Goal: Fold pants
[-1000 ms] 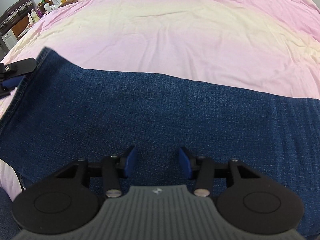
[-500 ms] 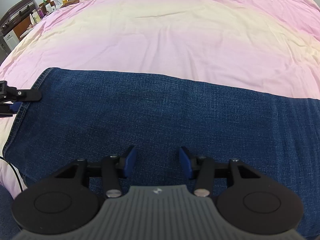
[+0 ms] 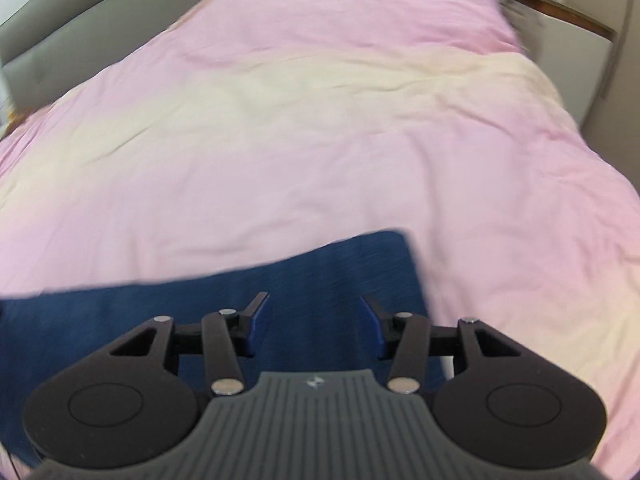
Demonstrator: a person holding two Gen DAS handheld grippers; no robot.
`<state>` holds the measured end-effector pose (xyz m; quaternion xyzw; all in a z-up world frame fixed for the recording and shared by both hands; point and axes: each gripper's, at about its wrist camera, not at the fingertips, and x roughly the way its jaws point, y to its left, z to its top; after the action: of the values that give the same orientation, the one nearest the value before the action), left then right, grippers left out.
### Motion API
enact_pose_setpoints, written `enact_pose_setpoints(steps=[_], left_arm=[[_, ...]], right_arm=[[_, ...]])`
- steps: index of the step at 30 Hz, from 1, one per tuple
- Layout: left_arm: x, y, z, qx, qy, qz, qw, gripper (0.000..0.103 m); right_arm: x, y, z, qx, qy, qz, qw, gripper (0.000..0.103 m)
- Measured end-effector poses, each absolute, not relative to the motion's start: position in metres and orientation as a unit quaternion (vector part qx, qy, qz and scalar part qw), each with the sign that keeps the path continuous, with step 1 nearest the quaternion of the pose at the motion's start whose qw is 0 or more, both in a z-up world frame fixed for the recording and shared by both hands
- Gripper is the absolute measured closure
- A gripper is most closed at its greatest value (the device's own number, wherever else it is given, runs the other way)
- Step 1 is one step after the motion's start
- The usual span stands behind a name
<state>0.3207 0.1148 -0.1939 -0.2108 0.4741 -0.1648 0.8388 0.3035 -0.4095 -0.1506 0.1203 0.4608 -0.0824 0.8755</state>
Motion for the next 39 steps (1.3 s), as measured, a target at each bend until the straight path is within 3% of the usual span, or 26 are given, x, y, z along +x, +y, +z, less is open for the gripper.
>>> enact_pose_setpoints(steps=[3, 4, 8, 9, 10, 13, 16, 21, 29, 31, 32, 34, 38, 39], left_arm=[[0.32, 0.115, -0.194, -0.207, 0.474, -0.162, 0.84, 0.058], [0.319, 0.115, -0.193, -0.208, 0.473, -0.165, 0.84, 0.066], [0.319, 0.112, -0.19, -0.202, 0.474, -0.163, 0.842, 0.072], [0.319, 0.111, -0.189, -0.198, 0.474, -0.161, 0.843, 0.073], [0.319, 0.109, -0.188, -0.196, 0.474, -0.161, 0.843, 0.076], [0.32, 0.103, -0.183, -0.179, 0.471, -0.166, 0.848, 0.081], [0.32, 0.092, -0.173, -0.152, 0.459, -0.175, 0.858, 0.082], [0.33, 0.069, -0.164, -0.11, 0.464, -0.181, 0.86, 0.083], [0.343, 0.066, -0.183, -0.116, 0.495, -0.175, 0.843, 0.081], [0.338, 0.067, -0.176, -0.113, 0.489, -0.164, 0.849, 0.071], [0.335, 0.068, -0.171, -0.112, 0.485, -0.16, 0.852, 0.07], [0.325, 0.072, -0.16, -0.11, 0.472, -0.16, 0.86, 0.07], [0.297, 0.07, -0.14, -0.111, 0.447, -0.157, 0.873, 0.071], [0.288, 0.068, -0.137, -0.112, 0.445, -0.166, 0.873, 0.071]], right_arm=[[0.323, -0.448, -0.161, 0.17, 0.466, -0.104, 0.862, 0.057], [0.329, -0.456, -0.165, 0.187, 0.467, -0.109, 0.857, 0.057], [0.352, -0.48, -0.189, 0.277, 0.461, -0.134, 0.833, 0.055], [0.356, -0.481, -0.194, 0.282, 0.467, -0.14, 0.826, 0.063], [0.359, -0.479, -0.197, 0.273, 0.474, -0.146, 0.824, 0.084], [0.354, -0.469, -0.197, 0.237, 0.473, -0.137, 0.838, 0.094], [0.342, -0.467, -0.189, 0.229, 0.446, -0.138, 0.854, 0.097], [0.322, -0.48, -0.179, 0.24, 0.416, -0.149, 0.864, 0.098], [0.341, -0.479, -0.205, 0.2, 0.451, -0.167, 0.854, 0.097], [0.342, -0.481, -0.205, 0.205, 0.449, -0.165, 0.854, 0.092], [0.339, -0.483, -0.2, 0.21, 0.443, -0.16, 0.857, 0.089], [0.329, -0.486, -0.188, 0.219, 0.428, -0.152, 0.863, 0.069], [0.297, -0.484, -0.158, 0.21, 0.405, -0.126, 0.881, 0.068], [0.288, -0.48, -0.153, 0.208, 0.402, -0.114, 0.884, 0.074]])
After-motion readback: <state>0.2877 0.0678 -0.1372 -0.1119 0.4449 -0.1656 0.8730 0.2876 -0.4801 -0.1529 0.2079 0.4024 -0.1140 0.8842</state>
